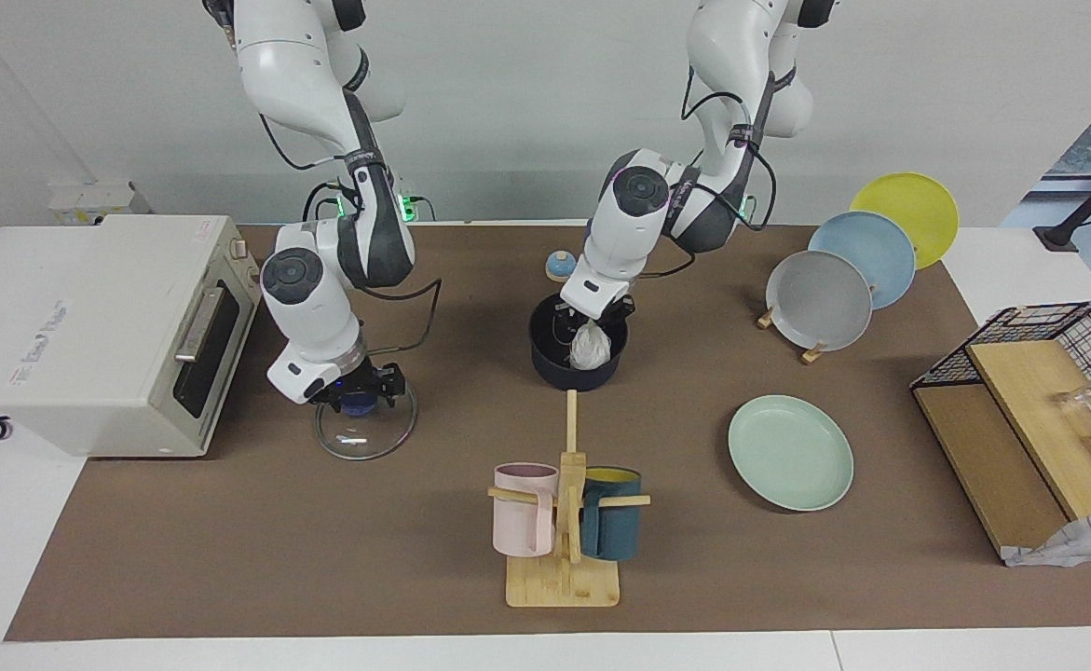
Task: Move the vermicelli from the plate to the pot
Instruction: 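Lower the vermicelli into the black pot and open the left gripper, then withdraw the left gripper while the right gripper carries the lid over the pot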
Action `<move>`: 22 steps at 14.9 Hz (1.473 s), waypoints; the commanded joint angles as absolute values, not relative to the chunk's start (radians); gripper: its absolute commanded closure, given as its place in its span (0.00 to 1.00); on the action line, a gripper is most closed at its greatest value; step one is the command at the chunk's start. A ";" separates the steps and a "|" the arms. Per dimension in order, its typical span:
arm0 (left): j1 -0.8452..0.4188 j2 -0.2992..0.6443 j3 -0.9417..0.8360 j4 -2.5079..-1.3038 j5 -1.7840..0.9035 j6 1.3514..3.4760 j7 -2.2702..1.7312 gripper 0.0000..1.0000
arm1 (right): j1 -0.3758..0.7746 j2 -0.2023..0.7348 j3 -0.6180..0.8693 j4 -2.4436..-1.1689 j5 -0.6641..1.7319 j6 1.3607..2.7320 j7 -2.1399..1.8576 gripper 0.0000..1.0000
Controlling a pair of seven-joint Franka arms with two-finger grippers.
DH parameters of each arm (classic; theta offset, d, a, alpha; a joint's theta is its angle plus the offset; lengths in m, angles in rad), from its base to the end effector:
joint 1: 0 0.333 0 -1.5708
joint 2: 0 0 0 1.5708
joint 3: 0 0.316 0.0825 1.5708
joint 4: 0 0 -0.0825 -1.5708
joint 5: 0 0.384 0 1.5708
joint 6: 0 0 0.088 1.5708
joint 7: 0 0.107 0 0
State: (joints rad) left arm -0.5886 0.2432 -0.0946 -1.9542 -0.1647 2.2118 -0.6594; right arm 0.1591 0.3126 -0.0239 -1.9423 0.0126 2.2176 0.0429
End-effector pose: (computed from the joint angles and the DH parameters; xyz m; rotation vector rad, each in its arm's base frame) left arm 0.4675 -0.3847 0.3569 3.0060 0.1155 -0.1286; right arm 0.6037 0.0831 0.3194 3.1374 0.1343 -0.0585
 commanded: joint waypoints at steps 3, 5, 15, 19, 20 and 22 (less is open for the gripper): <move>-0.595 0.197 -0.072 -1.918 -0.175 2.133 -0.640 0.00 | 0.149 0.308 -0.017 -1.947 0.020 2.198 0.017 0.38; -0.585 0.161 -0.068 -1.887 -0.175 2.041 -0.626 0.00 | 0.150 0.308 -0.017 -1.947 0.018 2.198 0.017 0.44; -0.292 -0.058 -0.058 -1.818 -0.148 1.737 -0.306 0.00 | 0.189 0.304 -0.015 -1.741 0.012 1.933 0.028 0.46; -0.149 -0.080 -0.060 -1.815 -0.068 1.724 -0.129 0.00 | 0.273 0.287 -0.015 -1.662 0.021 1.832 0.156 0.46; -0.126 -0.081 -0.058 -1.813 -0.066 1.724 -0.108 0.00 | 0.308 0.287 -0.015 -1.629 0.023 1.801 0.210 0.46; -0.095 -0.077 -0.060 -1.771 -0.060 1.688 -0.097 0.00 | 0.383 0.288 -0.015 -1.580 0.023 1.754 0.340 0.46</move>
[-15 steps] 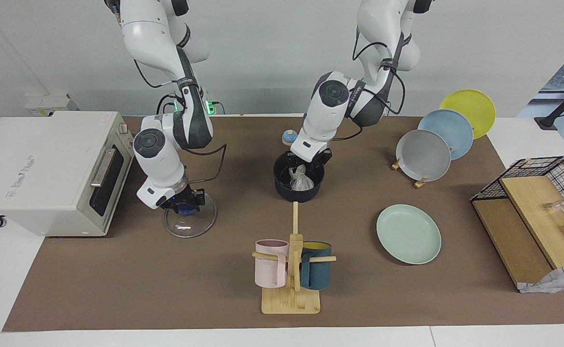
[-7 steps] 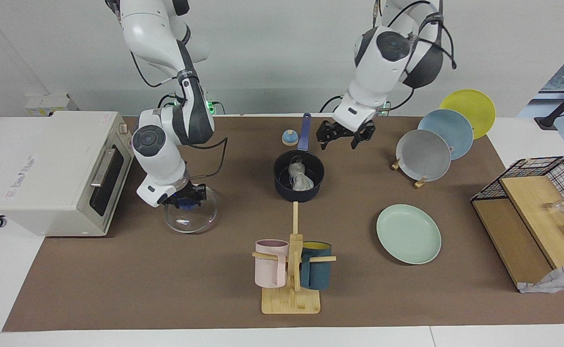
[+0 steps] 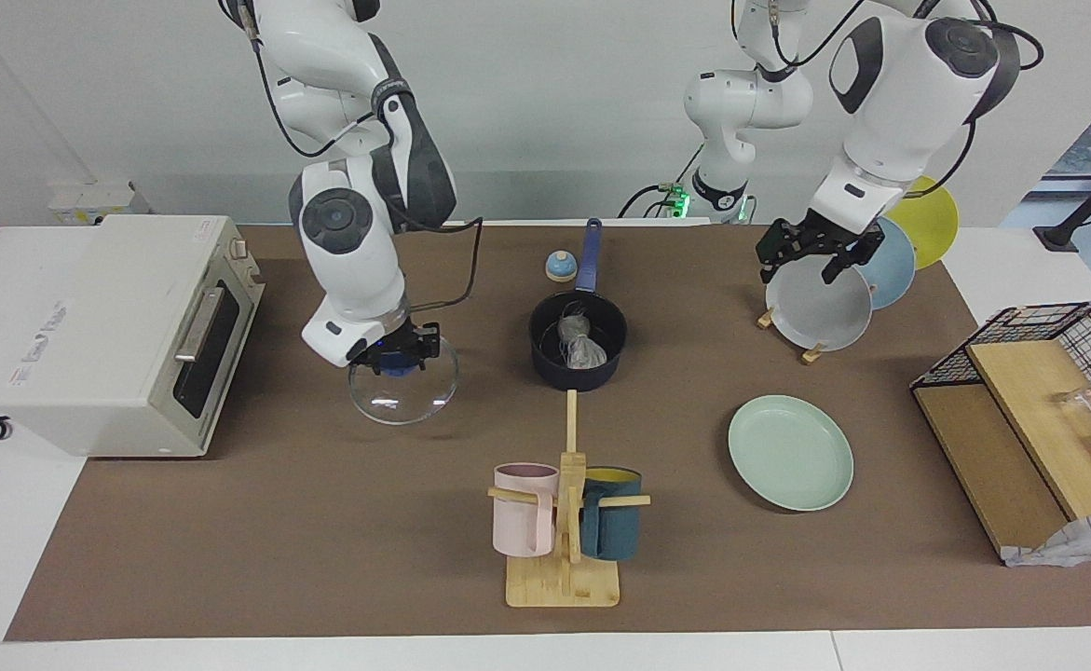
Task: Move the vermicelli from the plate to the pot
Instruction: 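Withdraw the left gripper while the right gripper carries the lid over the pot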
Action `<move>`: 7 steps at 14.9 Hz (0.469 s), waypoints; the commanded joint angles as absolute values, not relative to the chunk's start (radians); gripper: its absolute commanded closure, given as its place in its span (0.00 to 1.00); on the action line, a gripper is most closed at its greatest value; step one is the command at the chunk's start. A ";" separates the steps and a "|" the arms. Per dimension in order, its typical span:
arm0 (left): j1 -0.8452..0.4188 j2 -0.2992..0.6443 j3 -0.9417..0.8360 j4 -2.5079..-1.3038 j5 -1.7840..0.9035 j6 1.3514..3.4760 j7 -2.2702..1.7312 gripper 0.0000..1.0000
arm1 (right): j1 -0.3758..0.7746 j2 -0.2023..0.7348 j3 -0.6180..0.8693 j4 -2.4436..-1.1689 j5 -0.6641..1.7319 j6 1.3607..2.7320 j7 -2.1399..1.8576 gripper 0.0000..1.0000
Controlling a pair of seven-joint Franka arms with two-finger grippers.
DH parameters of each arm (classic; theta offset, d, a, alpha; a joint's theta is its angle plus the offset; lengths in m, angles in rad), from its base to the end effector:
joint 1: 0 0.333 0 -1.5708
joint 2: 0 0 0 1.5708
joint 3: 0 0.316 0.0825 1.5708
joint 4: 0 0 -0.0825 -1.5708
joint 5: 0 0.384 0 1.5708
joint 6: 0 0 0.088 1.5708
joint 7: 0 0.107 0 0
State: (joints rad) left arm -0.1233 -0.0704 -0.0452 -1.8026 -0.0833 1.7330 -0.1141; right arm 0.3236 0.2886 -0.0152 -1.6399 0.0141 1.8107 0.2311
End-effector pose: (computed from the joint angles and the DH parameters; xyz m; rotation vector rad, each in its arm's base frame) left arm 0.5314 -0.0988 0.5671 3.0626 -0.0626 -0.0159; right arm 0.6020 0.1939 0.4387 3.1117 0.1144 -0.1807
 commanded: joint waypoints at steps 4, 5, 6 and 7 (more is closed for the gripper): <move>-0.091 -0.049 -0.060 -1.675 -0.057 1.597 -0.097 0.00 | 0.524 0.291 -0.014 -1.532 0.025 1.736 0.591 0.46; -0.094 -0.037 -0.060 -1.652 -0.046 1.580 -0.097 0.00 | 0.552 0.293 -0.014 -1.532 0.025 1.750 0.641 0.46; -0.095 -0.031 -0.060 -1.629 -0.029 1.559 -0.097 0.00 | 0.580 0.296 -0.014 -1.539 0.026 1.782 0.690 0.46; -0.094 -0.031 -0.060 -1.623 -0.023 1.543 -0.095 0.00 | 0.604 0.296 -0.014 -1.545 0.026 1.802 0.724 0.46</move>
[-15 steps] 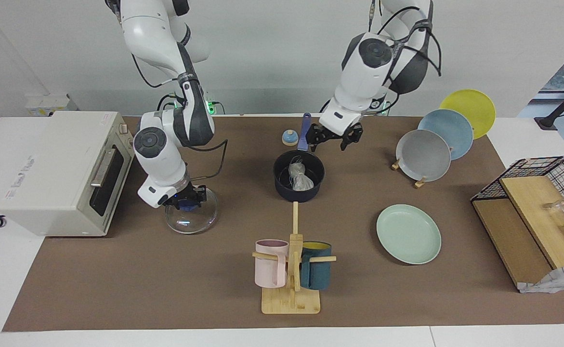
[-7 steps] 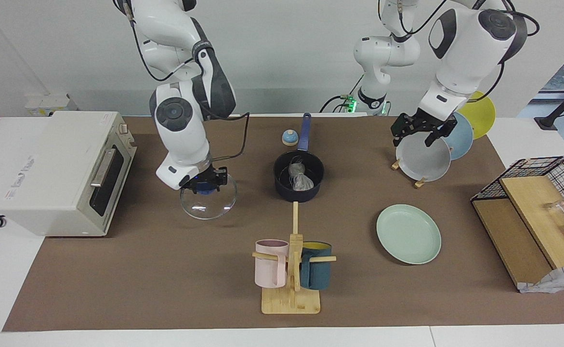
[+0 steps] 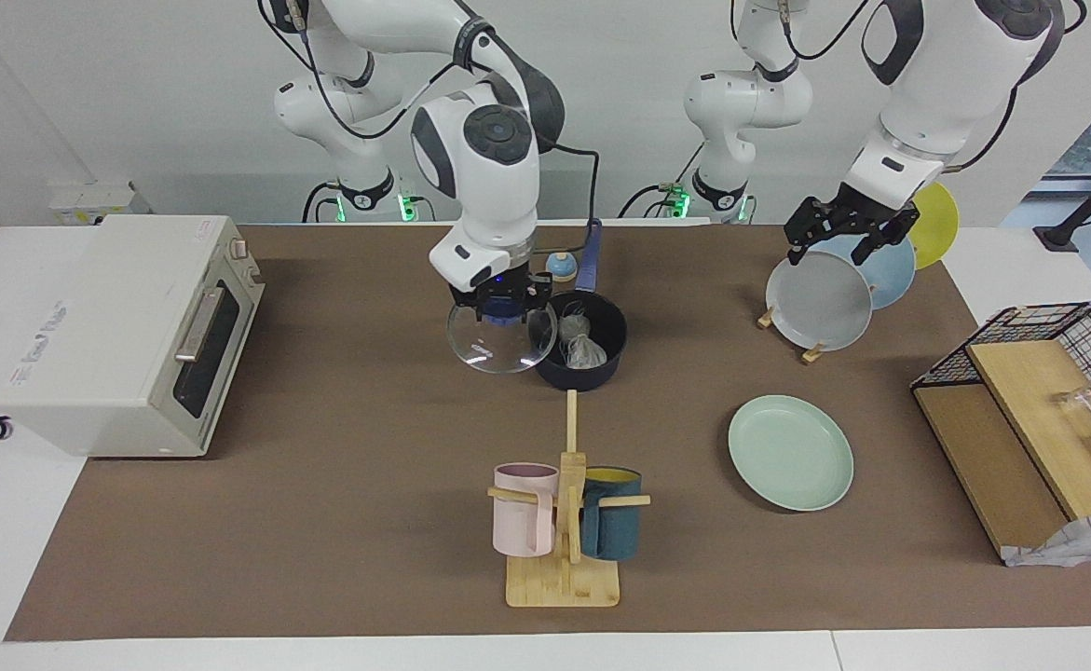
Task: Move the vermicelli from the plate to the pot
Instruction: 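Lower the glass lid onto the black pot with the right gripper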
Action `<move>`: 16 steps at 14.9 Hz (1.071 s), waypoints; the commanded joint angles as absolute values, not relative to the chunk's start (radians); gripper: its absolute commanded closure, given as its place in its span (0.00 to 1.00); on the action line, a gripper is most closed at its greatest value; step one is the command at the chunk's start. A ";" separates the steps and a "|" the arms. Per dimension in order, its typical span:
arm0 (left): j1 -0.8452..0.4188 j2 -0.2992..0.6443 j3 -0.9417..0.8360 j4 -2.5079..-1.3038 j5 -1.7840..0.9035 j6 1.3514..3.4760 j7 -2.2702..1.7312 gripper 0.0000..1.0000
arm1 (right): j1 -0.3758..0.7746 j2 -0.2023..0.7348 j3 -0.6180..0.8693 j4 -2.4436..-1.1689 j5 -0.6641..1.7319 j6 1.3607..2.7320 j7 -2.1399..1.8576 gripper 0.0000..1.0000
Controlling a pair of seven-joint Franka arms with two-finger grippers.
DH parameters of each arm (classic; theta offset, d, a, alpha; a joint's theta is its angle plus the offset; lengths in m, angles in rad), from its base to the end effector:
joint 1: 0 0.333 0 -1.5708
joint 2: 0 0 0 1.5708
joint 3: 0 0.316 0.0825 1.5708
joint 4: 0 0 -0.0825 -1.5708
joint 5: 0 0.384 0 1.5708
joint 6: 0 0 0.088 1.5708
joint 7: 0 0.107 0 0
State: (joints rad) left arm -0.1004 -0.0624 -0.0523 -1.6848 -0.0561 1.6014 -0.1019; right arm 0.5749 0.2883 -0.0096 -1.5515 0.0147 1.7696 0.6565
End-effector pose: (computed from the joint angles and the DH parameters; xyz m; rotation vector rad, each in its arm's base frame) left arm 0.5289 -0.0882 0.6074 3.0907 -0.0747 -0.0427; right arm 0.5405 0.3452 0.4771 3.1058 -0.1466 -0.0997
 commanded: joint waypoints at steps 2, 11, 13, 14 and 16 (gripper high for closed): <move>-0.097 -0.031 -0.060 -1.623 -0.011 1.529 -0.095 0.00 | 0.638 0.299 -0.014 -1.545 0.026 1.819 0.764 0.46; -0.097 -0.038 -0.061 -1.643 -0.012 1.506 -0.081 0.00 | 0.759 0.399 -0.011 -1.517 -0.018 1.890 0.900 0.46; -0.103 -0.038 -0.061 -1.643 -0.012 1.505 -0.080 0.00 | 0.758 0.399 -0.009 -1.528 -0.014 1.924 0.904 0.46; -0.103 -0.038 -0.061 -1.643 -0.012 1.502 -0.080 0.00 | 0.758 0.399 -0.009 -1.526 -0.012 1.924 0.904 0.46; -0.104 -0.038 -0.061 -1.643 -0.012 1.502 -0.081 0.00 | 0.758 0.399 -0.009 -1.534 -0.014 1.922 0.902 0.46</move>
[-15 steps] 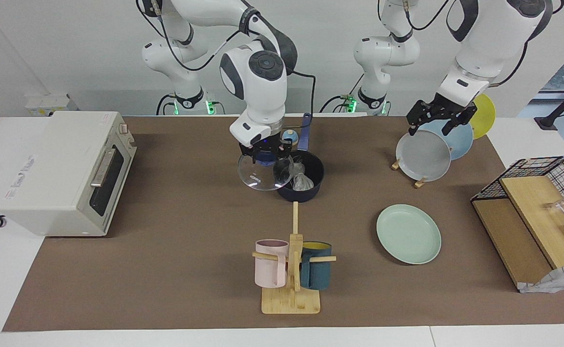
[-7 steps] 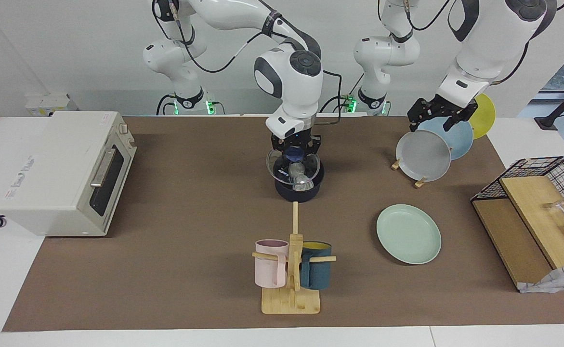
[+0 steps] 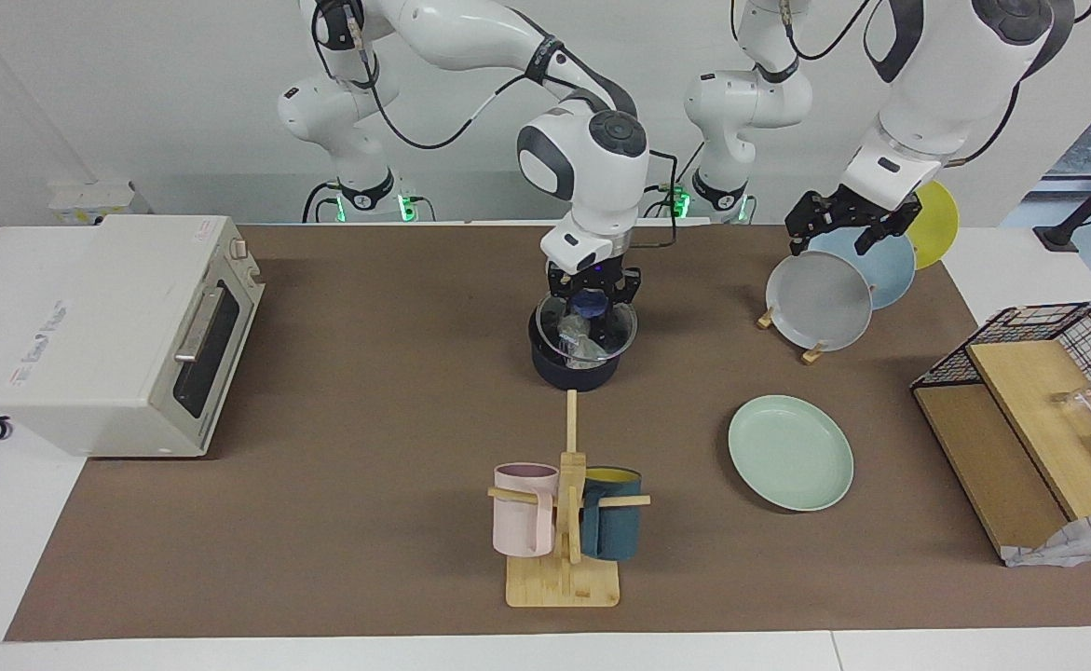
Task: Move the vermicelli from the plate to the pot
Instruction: 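Lower the glass lid onto the black pot with the right gripper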
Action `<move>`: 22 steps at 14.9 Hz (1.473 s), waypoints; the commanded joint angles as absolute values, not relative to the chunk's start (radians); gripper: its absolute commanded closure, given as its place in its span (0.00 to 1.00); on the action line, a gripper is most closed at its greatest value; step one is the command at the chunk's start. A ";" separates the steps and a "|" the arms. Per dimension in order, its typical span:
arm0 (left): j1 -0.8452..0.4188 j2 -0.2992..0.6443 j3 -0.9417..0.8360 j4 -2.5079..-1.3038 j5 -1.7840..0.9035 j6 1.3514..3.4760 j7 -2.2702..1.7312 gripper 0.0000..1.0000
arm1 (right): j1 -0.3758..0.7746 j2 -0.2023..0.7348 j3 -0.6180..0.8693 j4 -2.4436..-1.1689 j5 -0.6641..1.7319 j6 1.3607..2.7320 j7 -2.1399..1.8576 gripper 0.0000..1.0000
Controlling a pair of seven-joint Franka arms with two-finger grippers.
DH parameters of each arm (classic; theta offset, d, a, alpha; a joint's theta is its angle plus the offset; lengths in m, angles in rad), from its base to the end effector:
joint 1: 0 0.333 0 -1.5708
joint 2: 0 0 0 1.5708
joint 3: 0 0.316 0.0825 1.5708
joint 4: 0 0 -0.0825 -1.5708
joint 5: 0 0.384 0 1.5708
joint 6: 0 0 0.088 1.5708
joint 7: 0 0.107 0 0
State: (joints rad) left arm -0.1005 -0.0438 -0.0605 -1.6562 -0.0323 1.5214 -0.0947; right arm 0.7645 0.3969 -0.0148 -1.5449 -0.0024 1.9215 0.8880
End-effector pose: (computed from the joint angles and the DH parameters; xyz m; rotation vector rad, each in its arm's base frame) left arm 0.5260 -0.0898 0.6042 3.1186 -0.1033 -0.1469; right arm 0.4910 0.4586 0.4215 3.1141 -0.2127 -0.0125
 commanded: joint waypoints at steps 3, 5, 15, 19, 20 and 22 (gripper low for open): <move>-0.101 -0.037 -0.061 -1.637 -0.012 1.508 -0.075 0.00 | 0.753 0.403 -0.009 -1.539 -0.014 1.924 0.900 0.46; -0.095 -0.035 -0.067 -1.632 -0.012 1.512 -0.064 0.00 | 0.742 0.405 -0.009 -1.546 -0.014 1.924 0.894 0.46; -0.091 -0.037 -0.071 -1.629 -0.014 1.511 -0.063 0.00 | 0.730 0.405 -0.009 -1.563 0.006 1.924 0.874 0.45; -0.087 -0.037 -0.071 -1.631 -0.018 1.516 -0.075 0.00 | 0.719 0.405 -0.009 -1.575 0.023 1.927 0.864 0.42; -0.087 -0.037 -0.071 -1.629 -0.021 1.516 -0.077 0.00 | 0.718 0.405 -0.009 -1.580 0.023 1.927 0.858 0.42; -0.086 -0.037 -0.074 -1.629 -0.021 1.514 -0.077 0.00 | 0.715 0.402 -0.008 -1.594 0.031 1.947 0.857 0.42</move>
State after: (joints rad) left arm -0.0993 -0.0438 -0.0615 -1.6526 -0.0318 1.5226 -0.0769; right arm 0.7373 0.4127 -0.0171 -1.5614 0.0157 1.9189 0.8837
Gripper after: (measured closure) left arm 0.000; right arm 0.339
